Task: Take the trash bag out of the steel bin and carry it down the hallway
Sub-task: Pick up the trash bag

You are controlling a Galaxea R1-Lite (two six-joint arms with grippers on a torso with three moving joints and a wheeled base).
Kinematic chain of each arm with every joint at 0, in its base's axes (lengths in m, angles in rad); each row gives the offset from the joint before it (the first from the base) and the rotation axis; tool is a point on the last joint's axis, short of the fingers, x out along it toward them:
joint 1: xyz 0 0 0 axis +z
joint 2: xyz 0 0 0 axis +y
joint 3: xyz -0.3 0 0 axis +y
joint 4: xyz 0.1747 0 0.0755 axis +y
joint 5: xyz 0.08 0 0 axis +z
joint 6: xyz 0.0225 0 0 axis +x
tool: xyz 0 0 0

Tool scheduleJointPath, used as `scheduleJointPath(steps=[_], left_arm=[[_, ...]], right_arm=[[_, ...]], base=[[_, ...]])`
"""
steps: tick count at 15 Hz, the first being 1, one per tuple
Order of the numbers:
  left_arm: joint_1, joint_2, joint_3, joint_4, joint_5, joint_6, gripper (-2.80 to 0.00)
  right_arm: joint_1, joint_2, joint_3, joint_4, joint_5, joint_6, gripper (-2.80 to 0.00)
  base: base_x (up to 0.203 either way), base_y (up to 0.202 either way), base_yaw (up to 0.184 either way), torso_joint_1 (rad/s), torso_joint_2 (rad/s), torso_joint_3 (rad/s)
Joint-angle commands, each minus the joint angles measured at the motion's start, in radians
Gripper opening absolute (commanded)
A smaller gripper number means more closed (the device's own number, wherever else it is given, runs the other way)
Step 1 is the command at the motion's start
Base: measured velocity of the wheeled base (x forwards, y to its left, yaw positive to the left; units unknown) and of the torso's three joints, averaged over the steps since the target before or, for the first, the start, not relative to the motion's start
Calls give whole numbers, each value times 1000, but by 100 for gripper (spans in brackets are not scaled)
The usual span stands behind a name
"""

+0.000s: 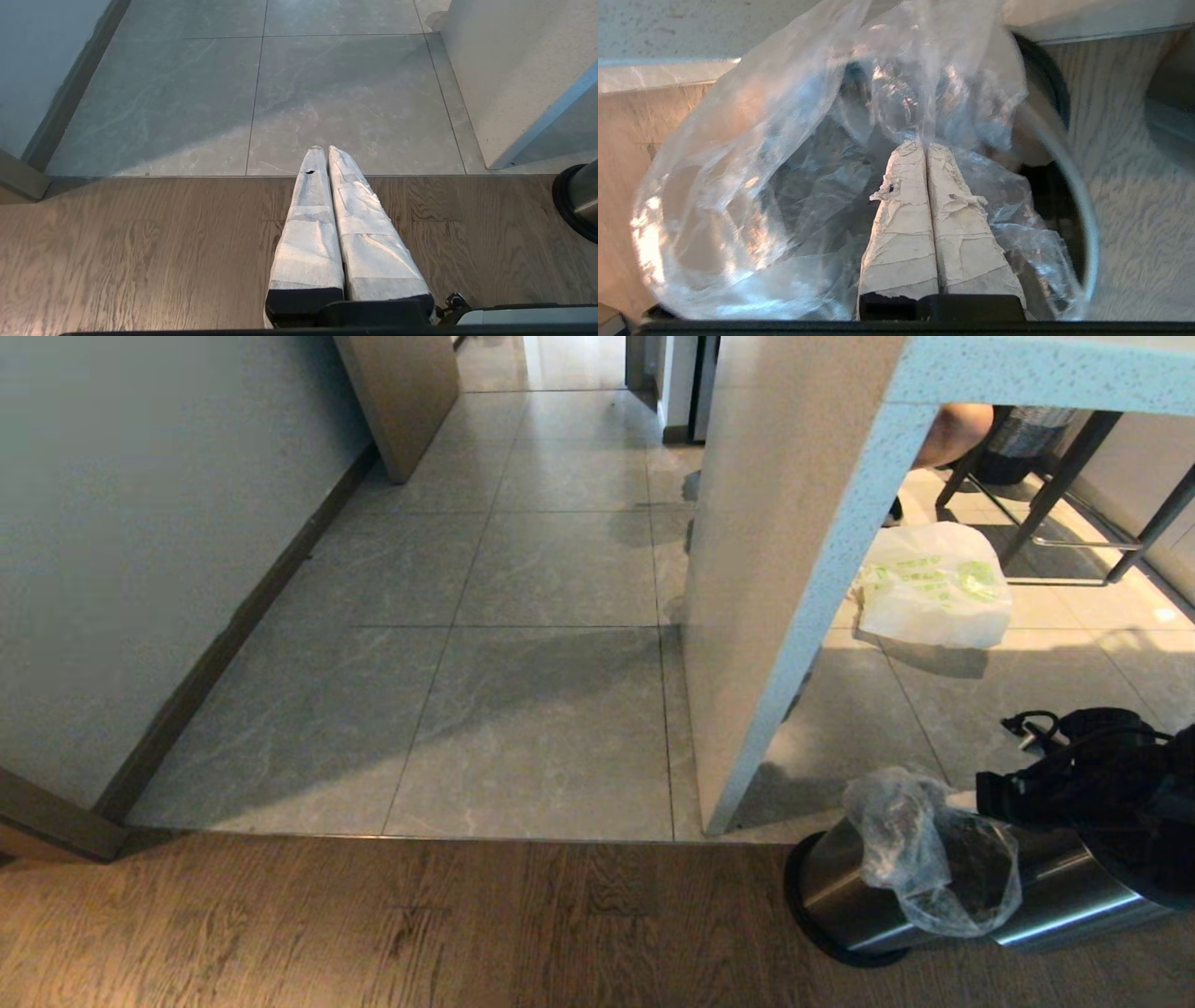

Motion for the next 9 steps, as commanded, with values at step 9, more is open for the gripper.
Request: scheduleJointPath(steps=[9], left_arm=[[0, 1, 2, 0, 0, 0, -280]], right_arm=[[105, -70, 47, 16, 3, 48, -280]], base=[[0, 0, 0, 0, 0, 0]])
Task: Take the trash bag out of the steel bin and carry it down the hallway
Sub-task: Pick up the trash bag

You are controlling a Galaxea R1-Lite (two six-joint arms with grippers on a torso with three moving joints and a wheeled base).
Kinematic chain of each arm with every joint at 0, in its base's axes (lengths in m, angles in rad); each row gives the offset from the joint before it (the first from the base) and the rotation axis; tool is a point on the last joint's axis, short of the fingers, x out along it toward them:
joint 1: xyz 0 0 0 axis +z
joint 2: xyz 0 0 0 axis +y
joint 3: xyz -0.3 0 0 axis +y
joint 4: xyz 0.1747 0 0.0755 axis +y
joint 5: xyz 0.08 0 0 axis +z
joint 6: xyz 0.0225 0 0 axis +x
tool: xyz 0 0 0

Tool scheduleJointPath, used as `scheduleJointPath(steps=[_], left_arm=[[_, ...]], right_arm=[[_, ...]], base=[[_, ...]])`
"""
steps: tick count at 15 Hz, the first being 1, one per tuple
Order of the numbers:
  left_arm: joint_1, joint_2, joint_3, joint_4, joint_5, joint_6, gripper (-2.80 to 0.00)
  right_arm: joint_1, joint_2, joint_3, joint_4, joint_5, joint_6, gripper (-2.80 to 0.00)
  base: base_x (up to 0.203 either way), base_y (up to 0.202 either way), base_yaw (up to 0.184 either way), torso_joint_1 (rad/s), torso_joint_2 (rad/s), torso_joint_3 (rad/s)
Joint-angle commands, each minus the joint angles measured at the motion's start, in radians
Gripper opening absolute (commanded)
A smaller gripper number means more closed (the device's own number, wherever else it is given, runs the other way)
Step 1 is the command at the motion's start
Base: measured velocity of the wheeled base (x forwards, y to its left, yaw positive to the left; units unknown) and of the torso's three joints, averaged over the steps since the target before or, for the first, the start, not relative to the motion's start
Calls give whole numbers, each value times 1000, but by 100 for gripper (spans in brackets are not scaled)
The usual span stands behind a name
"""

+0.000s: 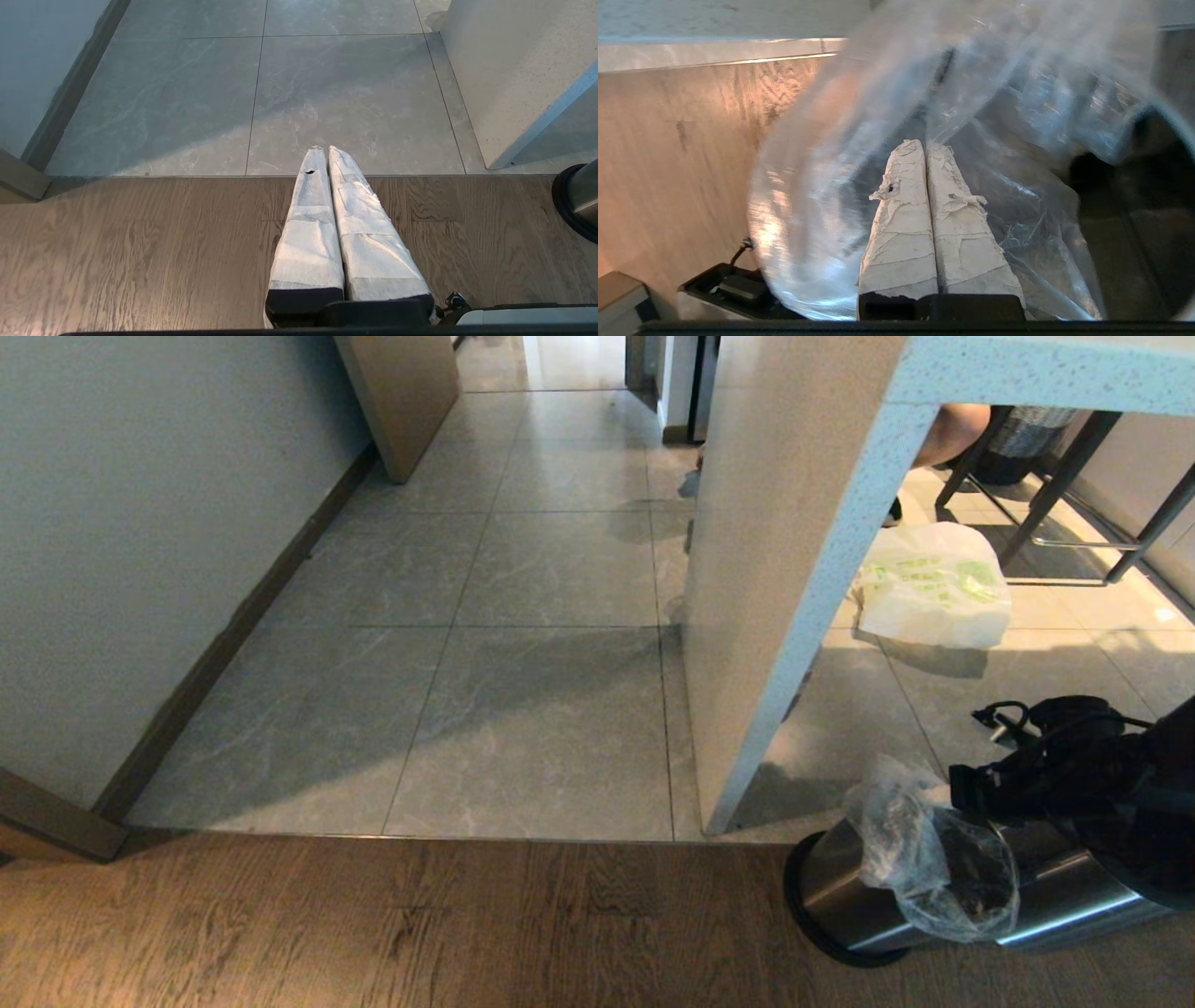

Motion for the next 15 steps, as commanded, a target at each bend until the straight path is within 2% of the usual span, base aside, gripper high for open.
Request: scheduleJointPath(steps=[1, 8, 9, 10, 15], left_arm=[[0, 1, 0, 0, 0, 0, -280], [0, 1, 1, 0, 0, 0, -280], [0, 1, 0, 0, 0, 0, -280], [0, 1, 1, 0, 0, 0, -280], [0, 1, 0, 0, 0, 0, -280]], right_arm=[[21, -11, 1, -4, 4, 10, -280], [19, -11, 2, -7, 4, 17, -280], [15, -10, 2, -7, 4, 17, -247], [15, -5, 1, -7, 5, 18, 0], [0, -2, 0, -7, 13, 21, 0]], base=[[0, 0, 0, 0, 0, 0], [0, 0, 0, 0, 0, 0], [0, 0, 0, 0, 0, 0], [0, 0, 0, 0, 0, 0], [0, 0, 0, 0, 0, 0]])
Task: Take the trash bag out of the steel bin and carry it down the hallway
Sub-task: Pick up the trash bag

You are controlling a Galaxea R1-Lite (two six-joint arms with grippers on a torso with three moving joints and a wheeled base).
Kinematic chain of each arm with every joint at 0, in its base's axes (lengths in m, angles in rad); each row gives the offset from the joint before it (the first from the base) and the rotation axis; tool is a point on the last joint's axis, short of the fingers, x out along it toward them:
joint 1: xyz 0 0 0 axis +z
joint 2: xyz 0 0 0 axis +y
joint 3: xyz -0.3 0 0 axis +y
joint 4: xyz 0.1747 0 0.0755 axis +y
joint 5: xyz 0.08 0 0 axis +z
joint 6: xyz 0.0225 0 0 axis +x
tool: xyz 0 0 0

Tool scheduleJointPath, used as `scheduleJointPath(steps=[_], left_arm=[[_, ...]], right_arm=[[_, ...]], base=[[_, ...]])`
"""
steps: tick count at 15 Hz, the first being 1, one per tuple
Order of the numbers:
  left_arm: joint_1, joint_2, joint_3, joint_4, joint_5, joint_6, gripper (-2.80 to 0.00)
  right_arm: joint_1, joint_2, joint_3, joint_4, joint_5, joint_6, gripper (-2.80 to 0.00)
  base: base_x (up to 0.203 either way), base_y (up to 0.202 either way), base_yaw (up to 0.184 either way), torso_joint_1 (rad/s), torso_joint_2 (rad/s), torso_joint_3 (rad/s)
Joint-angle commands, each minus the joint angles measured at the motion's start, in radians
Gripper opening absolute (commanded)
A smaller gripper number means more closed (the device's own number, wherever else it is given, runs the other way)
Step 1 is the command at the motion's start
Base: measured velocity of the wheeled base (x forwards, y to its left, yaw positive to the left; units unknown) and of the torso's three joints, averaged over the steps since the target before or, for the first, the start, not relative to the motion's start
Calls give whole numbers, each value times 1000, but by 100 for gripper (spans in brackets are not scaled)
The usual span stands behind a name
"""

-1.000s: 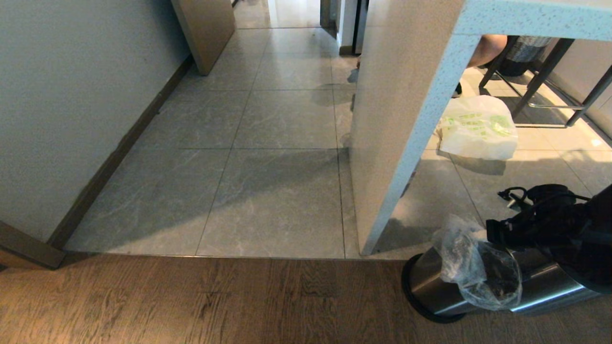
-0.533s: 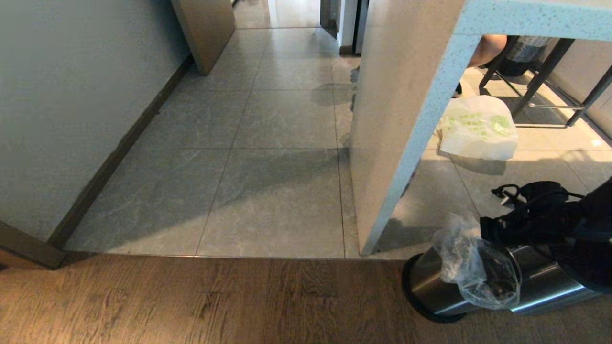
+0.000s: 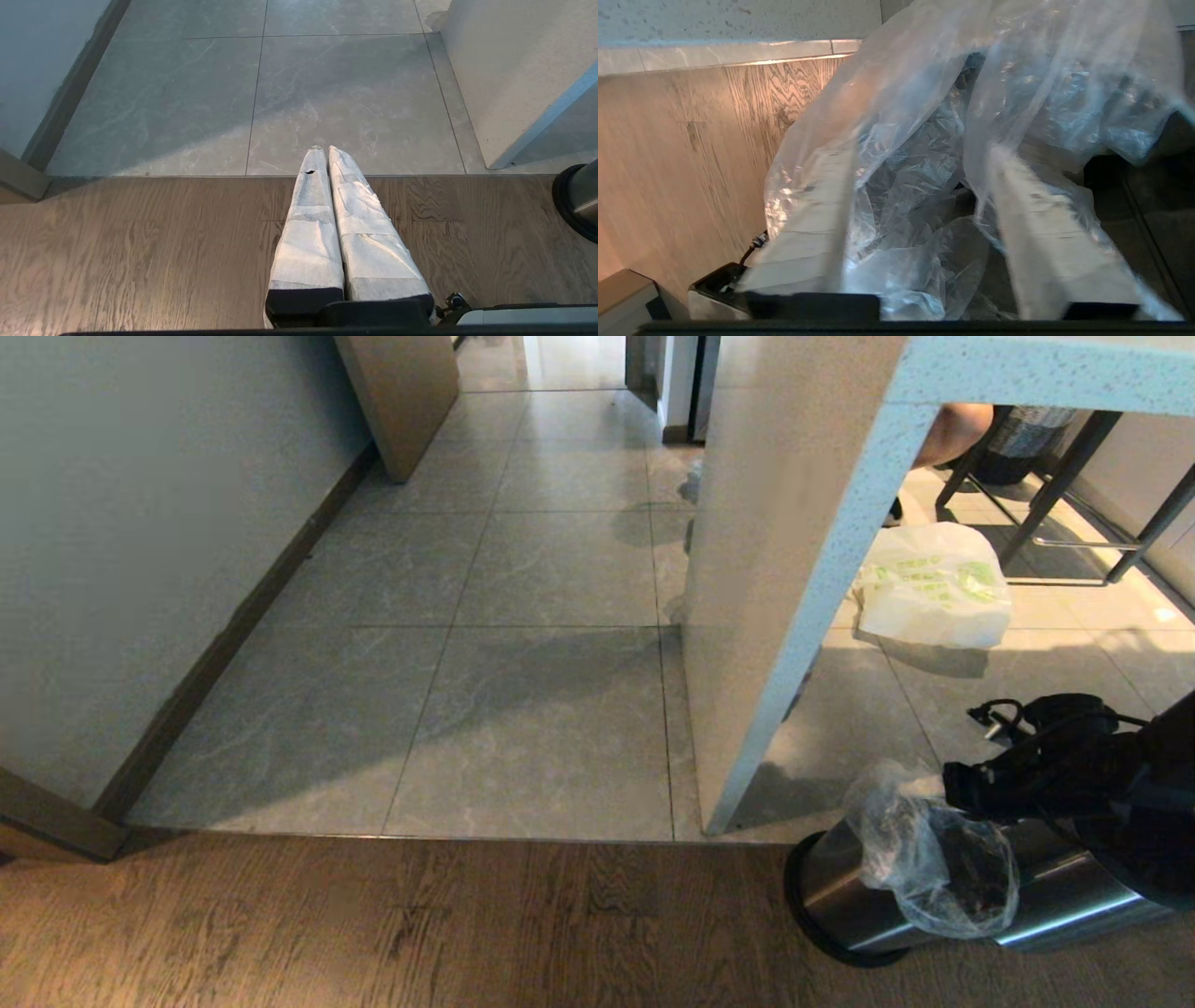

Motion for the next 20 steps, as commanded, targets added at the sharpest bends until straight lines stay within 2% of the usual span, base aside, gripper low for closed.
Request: scheduleJointPath(steps=[1, 3, 5, 7, 14, 20], left_arm=[[0, 1, 0, 0, 1, 0, -280], [0, 1, 0, 0, 1, 0, -280], [0, 1, 1, 0, 1, 0, -280], [0, 1, 0, 0, 1, -2, -280], [0, 1, 1, 0, 1, 0, -280], [0, 1, 1, 0, 1, 0, -280]], right_arm=[[-12, -2, 0, -1, 6, 1, 0], [-37, -3, 0, 4, 53, 0, 0], [-77, -7, 1, 14, 157, -1, 0], [-92, -5, -2, 77, 186, 1, 0], [-153, 0, -34, 174, 345, -4, 0], [-107, -12, -38, 195, 350, -30, 0]], base=[[0, 0, 0, 0, 0, 0], [0, 0, 0, 0, 0, 0], [0, 0, 0, 0, 0, 0], [0, 0, 0, 0, 0, 0], [0, 0, 0, 0, 0, 0], [0, 0, 0, 0, 0, 0]])
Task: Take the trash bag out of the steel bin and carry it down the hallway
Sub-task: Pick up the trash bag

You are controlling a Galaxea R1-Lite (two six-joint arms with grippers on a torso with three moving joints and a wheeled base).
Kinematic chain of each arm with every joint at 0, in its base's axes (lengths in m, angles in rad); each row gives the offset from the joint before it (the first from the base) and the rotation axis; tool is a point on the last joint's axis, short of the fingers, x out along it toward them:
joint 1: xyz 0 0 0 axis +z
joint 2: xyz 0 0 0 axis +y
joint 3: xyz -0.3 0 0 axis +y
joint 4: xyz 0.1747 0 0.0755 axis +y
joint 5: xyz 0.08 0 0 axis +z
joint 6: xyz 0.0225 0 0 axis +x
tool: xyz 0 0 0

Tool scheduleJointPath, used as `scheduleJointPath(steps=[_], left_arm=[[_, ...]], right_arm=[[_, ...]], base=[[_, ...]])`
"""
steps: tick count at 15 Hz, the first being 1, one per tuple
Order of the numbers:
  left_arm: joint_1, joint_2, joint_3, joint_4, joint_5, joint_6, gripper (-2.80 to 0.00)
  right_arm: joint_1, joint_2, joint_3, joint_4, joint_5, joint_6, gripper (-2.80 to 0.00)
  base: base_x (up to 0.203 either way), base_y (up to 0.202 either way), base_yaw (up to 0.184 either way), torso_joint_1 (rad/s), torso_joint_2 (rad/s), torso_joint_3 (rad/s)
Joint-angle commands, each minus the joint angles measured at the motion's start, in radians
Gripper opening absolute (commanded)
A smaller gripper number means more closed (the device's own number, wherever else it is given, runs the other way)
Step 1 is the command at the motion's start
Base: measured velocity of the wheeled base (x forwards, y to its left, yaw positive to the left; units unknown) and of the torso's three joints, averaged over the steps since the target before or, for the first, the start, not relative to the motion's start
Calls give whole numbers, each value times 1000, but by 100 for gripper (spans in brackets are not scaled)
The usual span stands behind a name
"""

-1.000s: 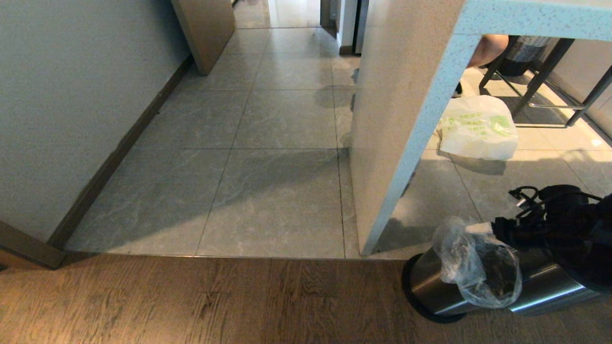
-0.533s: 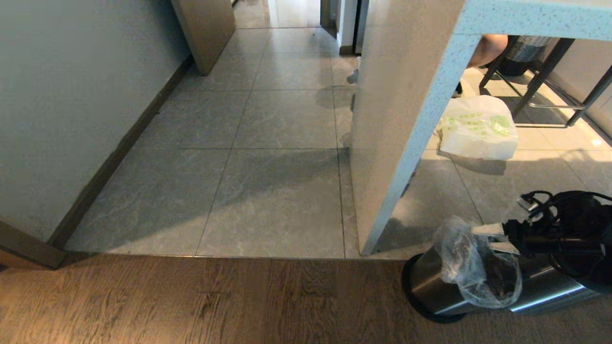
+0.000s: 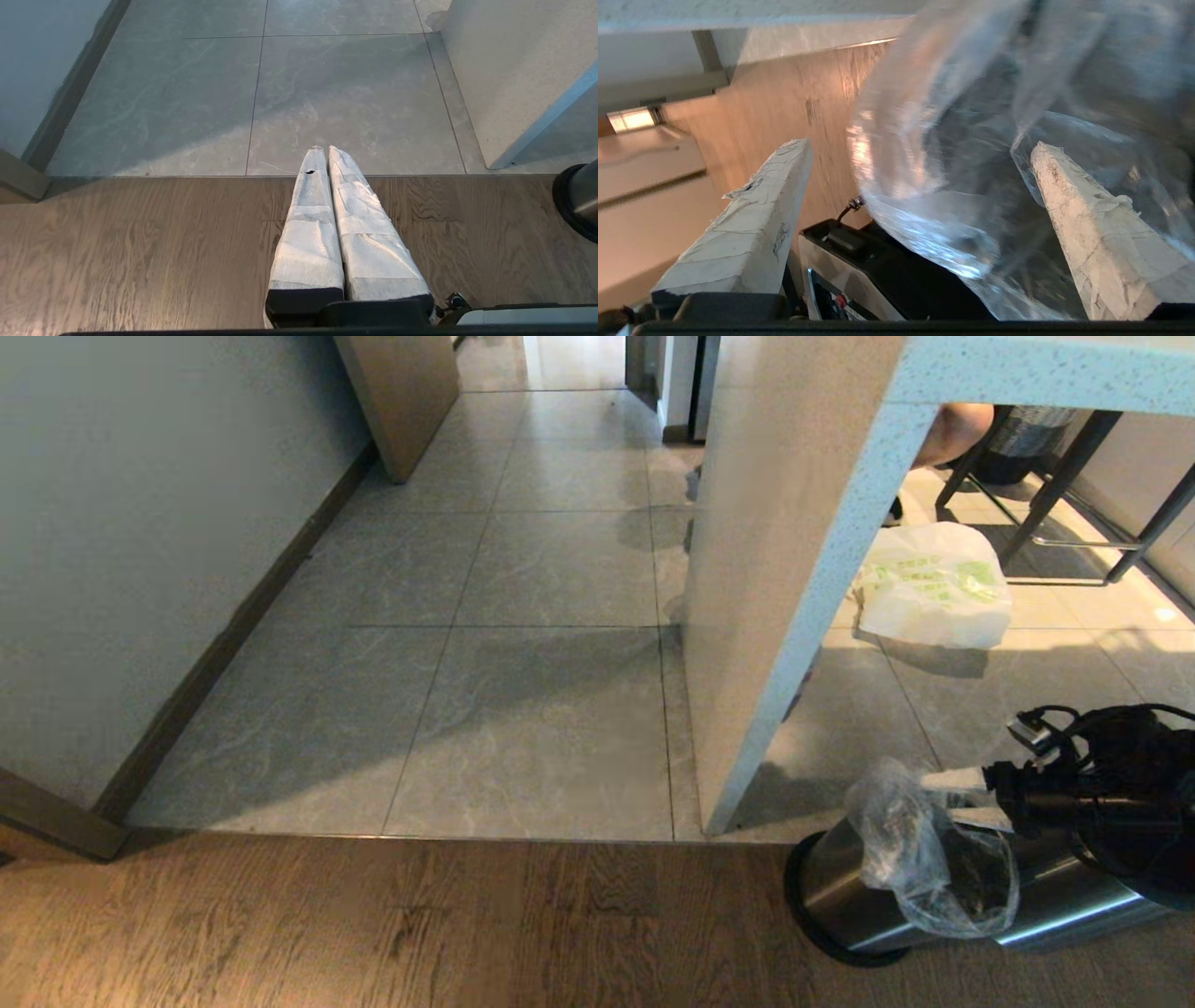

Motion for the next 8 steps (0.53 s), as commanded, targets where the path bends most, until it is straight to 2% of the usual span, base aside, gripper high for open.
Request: scheduleJointPath(steps=[1, 3, 5, 8], left_arm=[[0, 1, 2, 0, 0, 0, -280], [0, 1, 0, 0, 0, 0, -280], [0, 1, 0, 0, 0, 0, -280], [0, 1, 0, 0, 0, 0, -280]], right_arm=[[17, -1, 0, -1, 4, -2, 0], [33, 2, -3, -30, -16, -3, 0], [51, 11, -10, -80, -83, -3, 0], [59, 24, -23, -143, -100, -4, 0]], base=[[0, 0, 0, 0, 0, 0], [0, 0, 0, 0, 0, 0], [0, 0, 0, 0, 0, 0], [0, 0, 0, 0, 0, 0]])
